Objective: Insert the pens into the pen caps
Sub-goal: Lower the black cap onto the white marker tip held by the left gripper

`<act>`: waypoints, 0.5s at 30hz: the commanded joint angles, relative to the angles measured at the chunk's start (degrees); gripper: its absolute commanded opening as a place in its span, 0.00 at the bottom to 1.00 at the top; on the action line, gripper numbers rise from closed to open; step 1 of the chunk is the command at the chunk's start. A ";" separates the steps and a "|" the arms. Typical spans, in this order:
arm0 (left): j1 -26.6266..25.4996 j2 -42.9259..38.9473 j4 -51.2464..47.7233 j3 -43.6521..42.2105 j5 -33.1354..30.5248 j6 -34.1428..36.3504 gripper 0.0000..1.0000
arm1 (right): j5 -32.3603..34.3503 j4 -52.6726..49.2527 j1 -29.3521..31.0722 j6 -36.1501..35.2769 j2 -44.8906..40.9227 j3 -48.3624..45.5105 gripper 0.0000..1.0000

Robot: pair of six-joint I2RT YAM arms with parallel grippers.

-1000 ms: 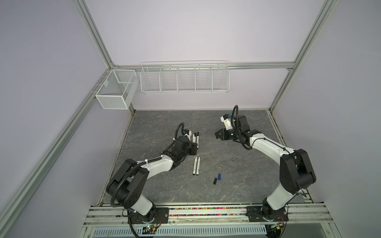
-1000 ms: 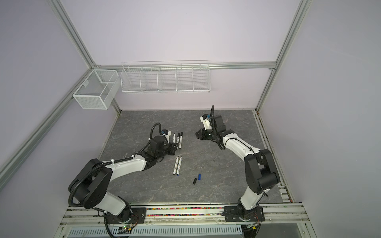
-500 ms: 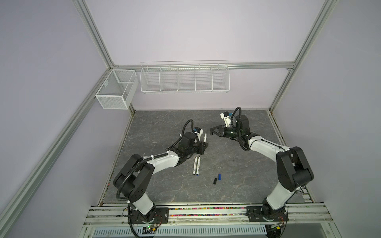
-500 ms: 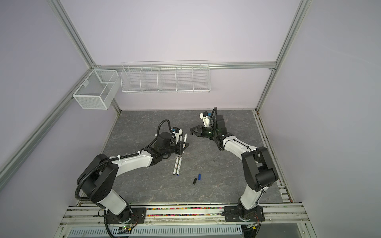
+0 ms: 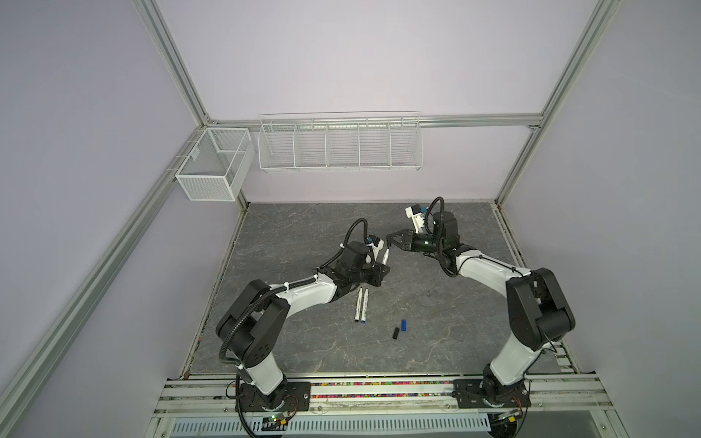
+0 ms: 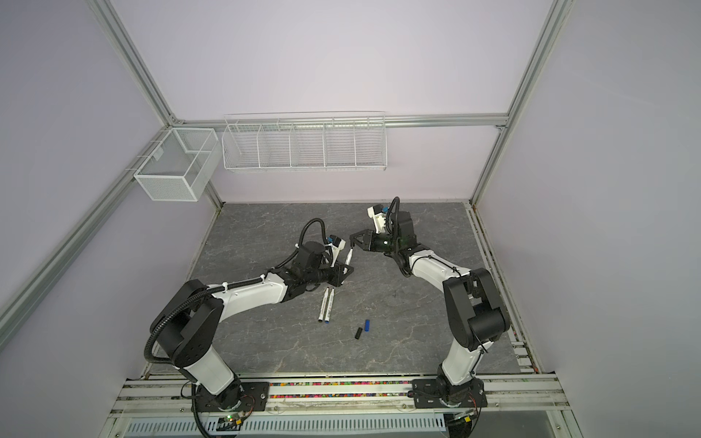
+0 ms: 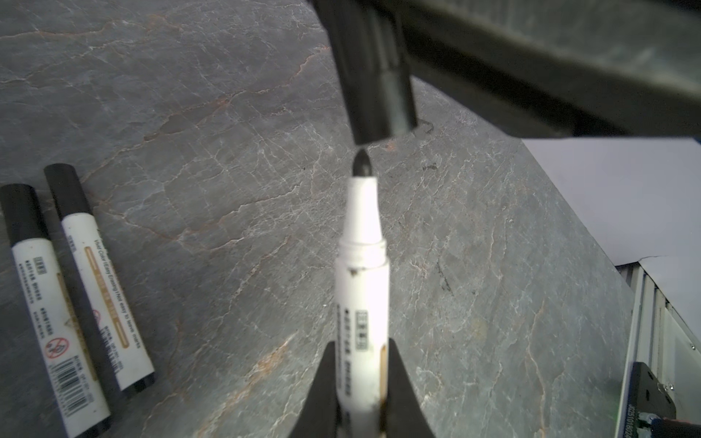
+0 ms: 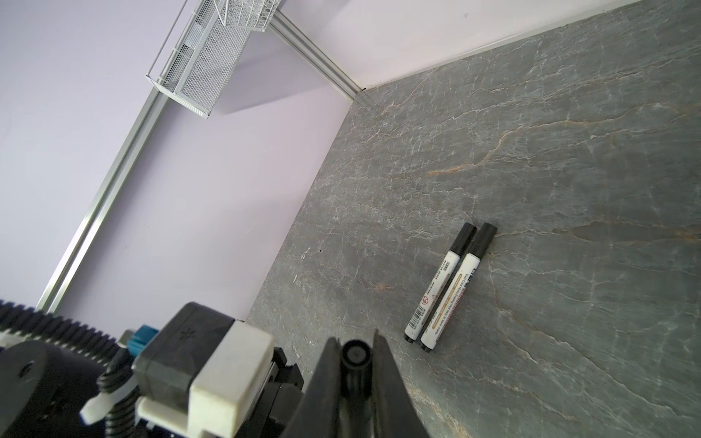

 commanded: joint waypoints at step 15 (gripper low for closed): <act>-0.41 -1.15 0.52 -0.27 -0.54 1.15 0.00 | 0.67 -1.74 0.07 -2.35 0.74 0.74 0.17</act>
